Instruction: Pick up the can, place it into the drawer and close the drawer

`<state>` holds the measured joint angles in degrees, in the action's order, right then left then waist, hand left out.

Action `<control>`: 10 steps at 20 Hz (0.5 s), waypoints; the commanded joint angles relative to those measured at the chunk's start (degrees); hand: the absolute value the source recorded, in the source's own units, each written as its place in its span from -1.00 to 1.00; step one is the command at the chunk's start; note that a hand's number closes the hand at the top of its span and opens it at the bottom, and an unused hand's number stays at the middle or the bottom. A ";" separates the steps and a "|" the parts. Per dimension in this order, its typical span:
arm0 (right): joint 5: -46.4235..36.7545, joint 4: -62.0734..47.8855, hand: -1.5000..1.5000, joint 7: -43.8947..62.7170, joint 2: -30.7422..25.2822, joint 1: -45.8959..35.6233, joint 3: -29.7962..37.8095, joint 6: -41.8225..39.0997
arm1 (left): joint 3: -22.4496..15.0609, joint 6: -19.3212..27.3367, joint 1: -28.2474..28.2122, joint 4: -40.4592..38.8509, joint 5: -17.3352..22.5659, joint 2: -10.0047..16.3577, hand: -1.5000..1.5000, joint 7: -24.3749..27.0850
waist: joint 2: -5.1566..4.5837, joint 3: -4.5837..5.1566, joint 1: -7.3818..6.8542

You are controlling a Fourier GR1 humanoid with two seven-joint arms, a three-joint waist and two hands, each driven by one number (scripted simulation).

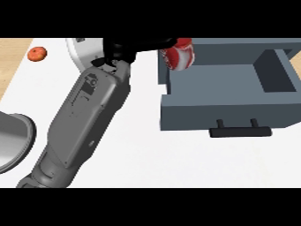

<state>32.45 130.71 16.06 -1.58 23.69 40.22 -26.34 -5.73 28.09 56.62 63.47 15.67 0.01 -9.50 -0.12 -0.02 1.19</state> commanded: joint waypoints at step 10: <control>1.68 1.69 -1.00 2.71 -0.88 -0.76 -0.24 1.62 | -4.72 6.41 16.41 -16.13 9.49 -0.01 1.00 2.91 | -0.13 0.00 0.79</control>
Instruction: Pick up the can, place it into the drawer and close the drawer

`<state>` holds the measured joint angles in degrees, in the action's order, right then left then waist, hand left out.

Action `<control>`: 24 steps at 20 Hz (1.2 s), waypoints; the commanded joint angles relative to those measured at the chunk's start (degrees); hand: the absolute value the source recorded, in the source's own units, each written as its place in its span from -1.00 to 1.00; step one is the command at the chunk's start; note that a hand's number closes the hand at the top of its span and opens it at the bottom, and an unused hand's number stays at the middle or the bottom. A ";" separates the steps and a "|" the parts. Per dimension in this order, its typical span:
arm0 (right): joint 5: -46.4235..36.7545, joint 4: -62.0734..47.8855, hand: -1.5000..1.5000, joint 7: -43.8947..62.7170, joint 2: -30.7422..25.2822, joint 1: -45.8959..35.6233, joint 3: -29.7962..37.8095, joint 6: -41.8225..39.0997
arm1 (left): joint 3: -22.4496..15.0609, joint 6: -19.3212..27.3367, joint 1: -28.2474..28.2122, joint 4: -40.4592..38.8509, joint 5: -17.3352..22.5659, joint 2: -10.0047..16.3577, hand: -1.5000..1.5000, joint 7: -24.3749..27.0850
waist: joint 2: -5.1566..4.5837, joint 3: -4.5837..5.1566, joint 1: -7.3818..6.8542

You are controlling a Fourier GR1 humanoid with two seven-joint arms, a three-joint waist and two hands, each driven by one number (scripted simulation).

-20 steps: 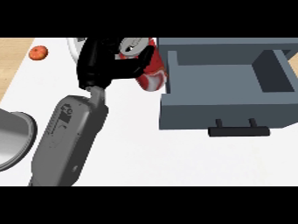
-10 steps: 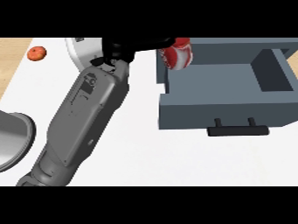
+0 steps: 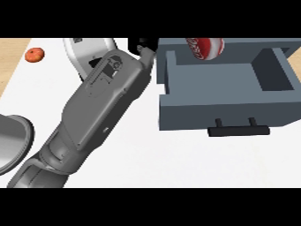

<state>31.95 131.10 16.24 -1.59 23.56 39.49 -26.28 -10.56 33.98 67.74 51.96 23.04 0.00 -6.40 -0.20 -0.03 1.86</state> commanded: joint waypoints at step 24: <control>-0.70 1.16 -1.00 1.09 1.14 -2.00 -1.48 -1.42 | -16.81 5.87 13.94 -24.32 23.30 0.00 1.00 10.54 | -0.78 -0.10 3.53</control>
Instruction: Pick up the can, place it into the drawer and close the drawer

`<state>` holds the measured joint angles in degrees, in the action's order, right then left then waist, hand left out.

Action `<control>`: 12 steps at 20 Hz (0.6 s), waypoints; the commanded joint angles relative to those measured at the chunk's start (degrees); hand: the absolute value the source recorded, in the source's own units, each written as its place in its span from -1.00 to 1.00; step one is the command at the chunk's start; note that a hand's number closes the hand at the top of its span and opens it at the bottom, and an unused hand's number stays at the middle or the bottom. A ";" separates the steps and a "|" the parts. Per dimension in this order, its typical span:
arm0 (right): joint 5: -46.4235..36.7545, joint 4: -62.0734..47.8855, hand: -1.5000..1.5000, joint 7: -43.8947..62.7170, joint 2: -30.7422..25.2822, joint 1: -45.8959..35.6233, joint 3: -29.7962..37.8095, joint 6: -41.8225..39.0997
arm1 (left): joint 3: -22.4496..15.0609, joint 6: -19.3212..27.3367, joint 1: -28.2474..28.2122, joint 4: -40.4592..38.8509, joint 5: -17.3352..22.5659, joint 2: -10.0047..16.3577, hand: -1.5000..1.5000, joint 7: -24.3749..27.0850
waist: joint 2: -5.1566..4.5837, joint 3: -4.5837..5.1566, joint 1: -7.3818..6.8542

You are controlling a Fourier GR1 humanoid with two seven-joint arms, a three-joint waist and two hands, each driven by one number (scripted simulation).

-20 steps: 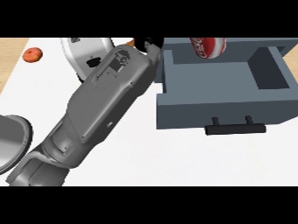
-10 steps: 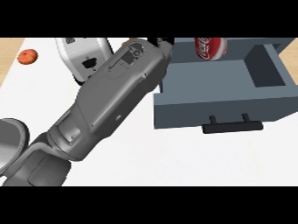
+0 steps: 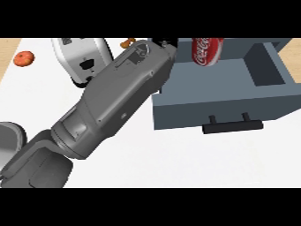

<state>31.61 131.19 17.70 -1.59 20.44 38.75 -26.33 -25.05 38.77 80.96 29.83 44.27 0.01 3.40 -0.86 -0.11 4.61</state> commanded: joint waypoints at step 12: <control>-1.59 -0.95 -1.00 1.22 -0.63 -3.30 -1.18 1.06 | -8.29 5.42 -1.61 -4.06 7.58 -0.01 -1.00 4.59 | -0.34 -0.02 0.57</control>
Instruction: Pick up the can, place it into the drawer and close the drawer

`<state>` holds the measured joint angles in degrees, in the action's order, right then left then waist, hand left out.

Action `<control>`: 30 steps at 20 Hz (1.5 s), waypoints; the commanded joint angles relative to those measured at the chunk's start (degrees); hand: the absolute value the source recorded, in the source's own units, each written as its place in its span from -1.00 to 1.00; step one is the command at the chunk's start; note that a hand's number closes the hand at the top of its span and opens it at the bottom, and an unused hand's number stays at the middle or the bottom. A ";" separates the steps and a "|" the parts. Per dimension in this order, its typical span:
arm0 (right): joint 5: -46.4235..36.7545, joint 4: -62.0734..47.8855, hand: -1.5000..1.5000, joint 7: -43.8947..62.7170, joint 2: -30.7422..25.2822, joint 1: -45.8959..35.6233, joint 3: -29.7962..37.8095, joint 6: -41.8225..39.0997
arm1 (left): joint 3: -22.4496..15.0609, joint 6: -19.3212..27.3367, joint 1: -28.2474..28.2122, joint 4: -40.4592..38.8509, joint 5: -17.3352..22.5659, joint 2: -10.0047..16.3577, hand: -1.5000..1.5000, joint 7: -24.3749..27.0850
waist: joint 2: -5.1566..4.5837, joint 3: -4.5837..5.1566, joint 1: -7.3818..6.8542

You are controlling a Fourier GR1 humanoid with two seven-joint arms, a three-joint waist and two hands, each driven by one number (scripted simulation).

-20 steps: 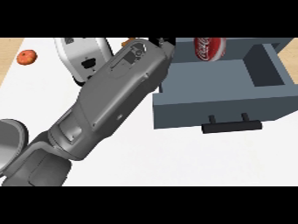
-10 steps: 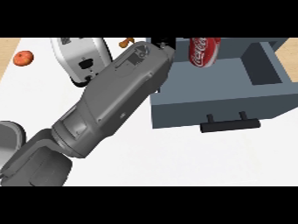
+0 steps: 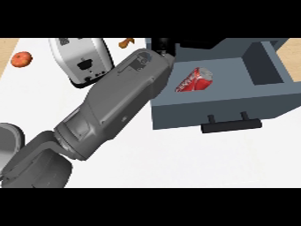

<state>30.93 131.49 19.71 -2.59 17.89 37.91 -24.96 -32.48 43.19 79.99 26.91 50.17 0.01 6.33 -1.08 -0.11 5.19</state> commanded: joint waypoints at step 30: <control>-47.38 2.15 -1.00 -16.53 -4.19 -16.74 -16.61 -2.23 | -1.73 2.09 2.53 0.53 10.58 -0.01 -1.00 9.82 | 0.20 0.07 -4.03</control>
<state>-7.39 136.04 5.02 -5.85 4.49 25.33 -28.19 -34.90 45.96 81.74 28.25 60.36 0.00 16.41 -1.05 -0.05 1.94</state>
